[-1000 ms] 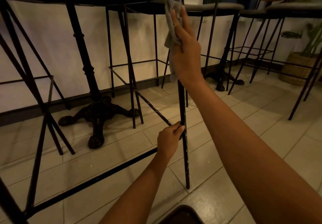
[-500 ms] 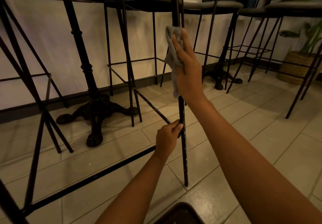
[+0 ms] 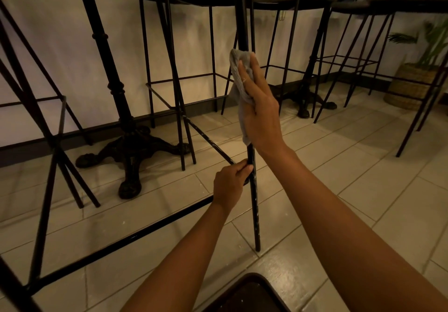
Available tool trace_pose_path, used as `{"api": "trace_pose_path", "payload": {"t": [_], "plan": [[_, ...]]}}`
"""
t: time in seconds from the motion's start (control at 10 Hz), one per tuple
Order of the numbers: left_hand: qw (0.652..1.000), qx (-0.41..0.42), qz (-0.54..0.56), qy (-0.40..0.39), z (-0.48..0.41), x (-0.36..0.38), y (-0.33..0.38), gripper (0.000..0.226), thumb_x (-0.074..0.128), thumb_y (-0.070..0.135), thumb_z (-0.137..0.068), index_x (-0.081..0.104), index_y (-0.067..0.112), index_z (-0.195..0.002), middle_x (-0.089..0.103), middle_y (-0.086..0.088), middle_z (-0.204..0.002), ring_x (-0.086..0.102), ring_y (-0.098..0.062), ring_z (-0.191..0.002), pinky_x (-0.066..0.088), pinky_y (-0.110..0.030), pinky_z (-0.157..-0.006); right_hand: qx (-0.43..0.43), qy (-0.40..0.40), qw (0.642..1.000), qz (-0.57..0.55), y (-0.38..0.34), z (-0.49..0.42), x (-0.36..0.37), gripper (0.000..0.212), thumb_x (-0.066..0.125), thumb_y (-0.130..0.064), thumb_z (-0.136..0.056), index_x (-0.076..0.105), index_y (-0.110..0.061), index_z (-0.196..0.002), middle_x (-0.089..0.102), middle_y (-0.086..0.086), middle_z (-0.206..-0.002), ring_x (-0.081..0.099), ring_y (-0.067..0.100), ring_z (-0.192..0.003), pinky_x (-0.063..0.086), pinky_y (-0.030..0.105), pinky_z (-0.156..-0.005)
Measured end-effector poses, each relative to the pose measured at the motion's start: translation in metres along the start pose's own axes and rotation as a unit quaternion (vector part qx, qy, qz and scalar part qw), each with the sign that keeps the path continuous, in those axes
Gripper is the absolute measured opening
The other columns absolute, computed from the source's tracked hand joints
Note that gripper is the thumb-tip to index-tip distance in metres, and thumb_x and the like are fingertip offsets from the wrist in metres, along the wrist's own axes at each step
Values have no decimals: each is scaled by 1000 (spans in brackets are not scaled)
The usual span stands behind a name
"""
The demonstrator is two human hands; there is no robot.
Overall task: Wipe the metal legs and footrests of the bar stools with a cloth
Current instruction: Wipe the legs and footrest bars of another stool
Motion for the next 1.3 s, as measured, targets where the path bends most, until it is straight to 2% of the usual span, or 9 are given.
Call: {"api": "trace_pose_path", "payload": {"t": [0.1, 0.3, 0.4, 0.6, 0.8, 0.9, 1.0, 1.2, 1.3], "plan": [[1000, 2, -12, 2, 1, -1, 2, 29, 48, 22, -95, 63, 12, -118, 71, -9, -102, 65, -20, -96, 50, -32, -87, 18, 12, 998, 59, 4, 8, -3, 54, 39, 12, -85, 37, -3, -136, 28, 19, -148, 19, 13, -134, 15, 8, -110], [999, -15, -33, -7, 0, 0, 2, 29, 45, 23, -96, 63, 14, -117, 71, -13, -100, 63, -25, -95, 48, -39, -87, 23, 20, 999, 40, 6, 26, -2, 50, 43, 16, -86, 36, 6, -134, 19, 30, -147, 10, 0, -131, 19, -4, -99], [999, -8, -34, -1, 1, -1, 4, 29, 46, 22, -96, 63, 13, -117, 71, -12, -101, 64, -24, -97, 48, -39, -89, 44, -8, 999, 18, 5, 25, 0, 52, 42, 14, -86, 32, 5, -136, 12, 28, -150, 9, 10, -135, 18, -6, -97], [999, -13, -33, -4, 1, 1, 1, 27, 46, 25, -96, 65, 15, -113, 72, -9, -100, 65, -21, -96, 49, -37, -89, 67, -51, 996, -41, 8, 24, 4, 47, 35, -11, -97, 25, -1, -141, 3, 17, -155, 5, -4, -133, 23, -1, -100], [994, -61, -75, -43, -1, 4, -3, 33, 40, 31, -97, 63, 11, -109, 67, -12, -107, 59, -27, -101, 45, -43, -93, 70, 18, 996, -45, 19, 46, -10, 37, 37, 17, -86, 41, 20, -123, 27, 41, -137, 27, -10, -127, 25, 0, -100], [996, -83, -23, -34, -1, 3, -9, 28, 49, 26, -95, 63, 11, -113, 64, -10, -118, 58, -25, -110, 42, -41, -100, 99, 34, 994, -24, 25, 57, -17, 39, 42, 15, -85, 46, 13, -123, 48, 30, -128, 43, 12, -119, 33, -1, -94], [996, -84, 3, -26, 0, 2, -11, 27, 54, 19, -92, 63, 13, -116, 65, -7, -119, 57, -21, -112, 42, -33, -101, 139, 45, 988, -47, 29, 52, -26, 42, 46, 10, -86, 44, 1, -127, 57, 11, -115, 57, -7, -98, 43, 3, -81], [996, -81, 19, -13, -2, 1, -15, 27, 57, 13, -89, 64, 12, -116, 67, -8, -116, 59, -22, -111, 43, -34, -100, 185, 45, 982, -10, 38, 52, -25, 44, 52, 1, -89, 43, -2, -132, 58, 11, -121, 49, 3, -105, 39, -3, -83], [998, -63, 8, -10, -1, 0, -13, 25, 57, 11, -90, 65, 9, -113, 67, -9, -114, 60, -23, -108, 45, -23, -88, 197, 31, 980, 4, 47, 63, -21, 40, 52, -3, -90, 46, -3, -130, 58, 7, -118, 52, 6, -105, 41, -1, -81]]}}
Point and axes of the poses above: each hand's wrist, its own z-axis away from the middle knuckle, its own x-axis out of the palm, y = z × x, the point moved 10 cm from there along -z, towards the middle knuckle
